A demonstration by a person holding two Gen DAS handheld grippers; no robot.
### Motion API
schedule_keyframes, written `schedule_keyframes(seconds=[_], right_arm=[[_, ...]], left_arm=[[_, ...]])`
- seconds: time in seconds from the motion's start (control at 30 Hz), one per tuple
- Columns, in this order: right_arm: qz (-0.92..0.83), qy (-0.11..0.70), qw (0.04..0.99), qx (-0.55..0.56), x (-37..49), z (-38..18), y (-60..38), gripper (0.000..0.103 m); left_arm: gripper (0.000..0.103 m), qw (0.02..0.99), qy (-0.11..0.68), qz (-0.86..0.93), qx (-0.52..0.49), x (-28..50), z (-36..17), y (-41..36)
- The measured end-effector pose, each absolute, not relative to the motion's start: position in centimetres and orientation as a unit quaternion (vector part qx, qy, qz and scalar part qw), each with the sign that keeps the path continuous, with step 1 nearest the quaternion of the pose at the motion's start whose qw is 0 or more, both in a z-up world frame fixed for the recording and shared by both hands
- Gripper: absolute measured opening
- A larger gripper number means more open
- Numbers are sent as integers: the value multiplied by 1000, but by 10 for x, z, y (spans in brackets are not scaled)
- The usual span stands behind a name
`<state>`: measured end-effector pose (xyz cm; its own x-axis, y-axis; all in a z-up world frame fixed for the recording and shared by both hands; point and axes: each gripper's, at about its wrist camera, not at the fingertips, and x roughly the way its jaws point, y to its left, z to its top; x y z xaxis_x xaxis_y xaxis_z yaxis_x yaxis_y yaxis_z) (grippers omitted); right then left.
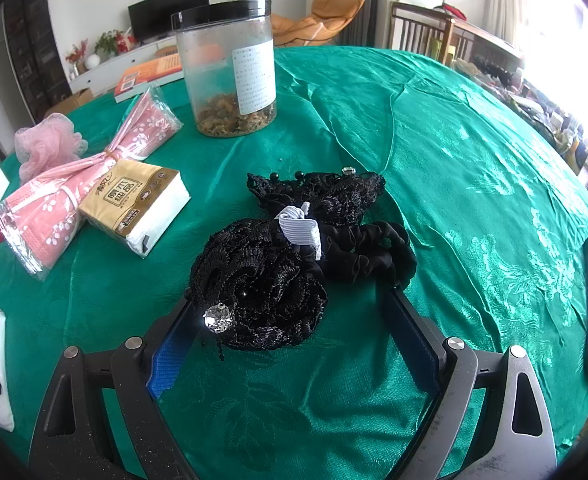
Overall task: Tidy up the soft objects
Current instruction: 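Close right tool around black lace scrunchie while left tool reaches white barcode packet, then close right tool on black lace scrunchie while left tool grips white barcode packet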
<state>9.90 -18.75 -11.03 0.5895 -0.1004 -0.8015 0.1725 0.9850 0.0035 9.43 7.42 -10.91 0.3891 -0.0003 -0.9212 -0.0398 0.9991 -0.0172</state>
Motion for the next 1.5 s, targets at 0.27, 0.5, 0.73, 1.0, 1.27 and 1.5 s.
schedule_keyframes(seconds=[0.27,0.5,0.73,1.0,1.27,1.5], right_arm=[[-77,447,891,40,99,-111,-188,92],[-76,447,891,40,99,-110,-188,92],[-76,447,891,40,99,-110,-188,92],[-76,447,891,40,99,-110,-188,92],[-76,447,891,40,99,-110,-188,92],[-76,446,891,40,98,-110,-188,92]], left_arm=[[103,839,544,-6,6,98,-112,57],[103,851,525,-9,7,90,-112,58],[103,863,505,-16,10,78,-112,62],[103,877,475,-64,30,89,-112,85],[103,861,509,14,-10,76,-110,88],[98,872,490,-20,7,64,-110,88]])
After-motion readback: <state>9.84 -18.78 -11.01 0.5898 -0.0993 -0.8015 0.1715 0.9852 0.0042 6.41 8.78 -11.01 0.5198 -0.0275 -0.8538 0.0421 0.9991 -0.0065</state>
